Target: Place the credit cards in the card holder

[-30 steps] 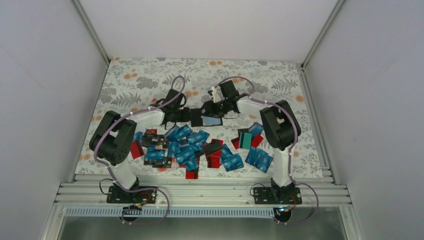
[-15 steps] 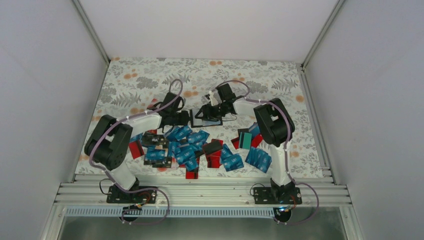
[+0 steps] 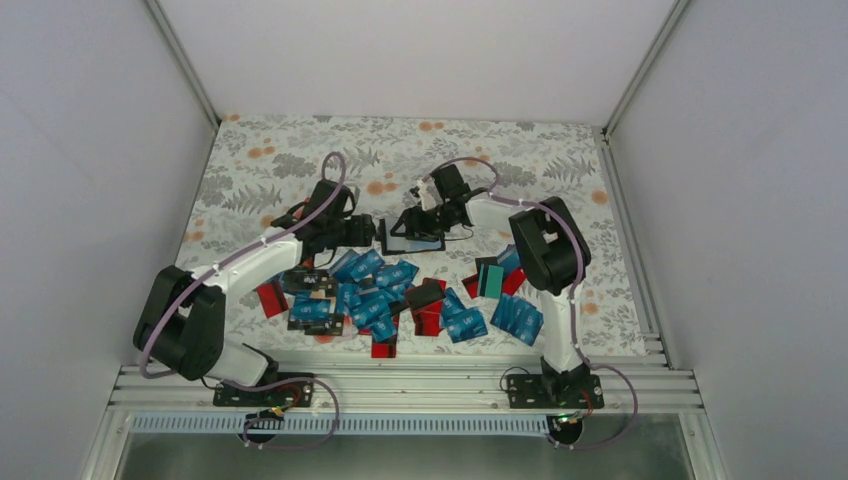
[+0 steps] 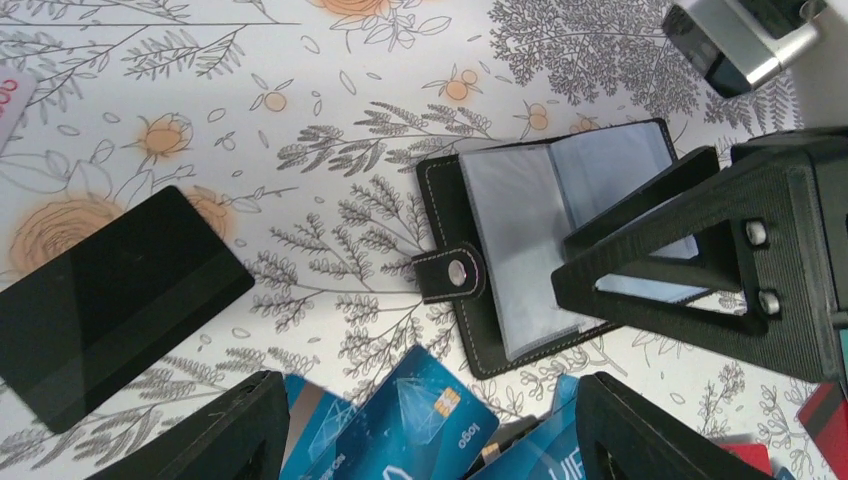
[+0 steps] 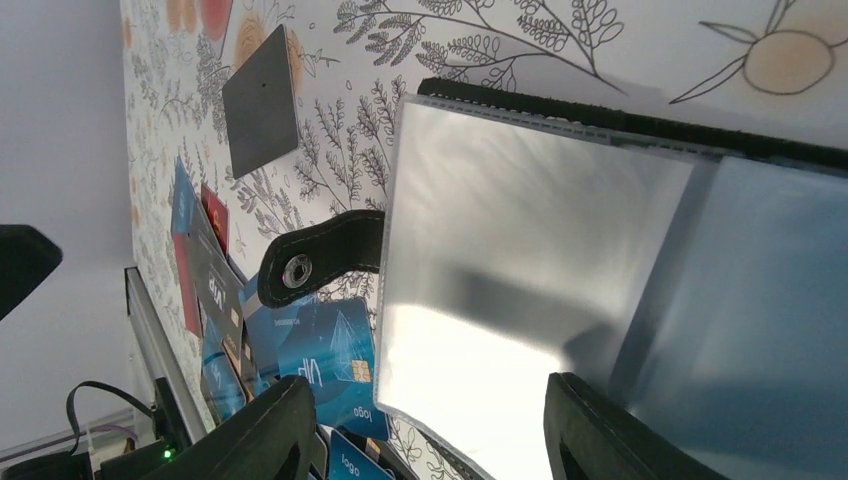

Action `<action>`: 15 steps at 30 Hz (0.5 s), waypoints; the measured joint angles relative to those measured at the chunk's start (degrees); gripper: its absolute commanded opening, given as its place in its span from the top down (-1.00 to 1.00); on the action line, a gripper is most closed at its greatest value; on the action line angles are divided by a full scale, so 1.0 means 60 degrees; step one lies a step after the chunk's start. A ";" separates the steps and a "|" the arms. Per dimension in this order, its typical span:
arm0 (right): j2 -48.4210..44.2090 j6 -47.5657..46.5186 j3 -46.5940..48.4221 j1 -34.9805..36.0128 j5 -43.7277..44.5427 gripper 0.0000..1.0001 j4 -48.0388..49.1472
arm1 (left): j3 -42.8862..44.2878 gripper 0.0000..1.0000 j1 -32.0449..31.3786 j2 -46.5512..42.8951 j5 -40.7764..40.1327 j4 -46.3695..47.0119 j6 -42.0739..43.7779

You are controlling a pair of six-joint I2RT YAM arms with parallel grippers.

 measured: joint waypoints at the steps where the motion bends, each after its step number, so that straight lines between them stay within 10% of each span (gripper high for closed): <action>1: -0.0022 0.0000 0.0018 0.0004 0.0055 -0.18 -0.0051 | 0.0000 -0.44 -0.0004 -0.0098 -0.0036 -0.0135 0.0000; 15: -0.1402 -0.0171 -0.0200 0.0022 0.0922 -0.19 -0.0495 | -0.0200 -0.39 -0.1107 -0.1140 -0.0721 -0.1523 -0.0076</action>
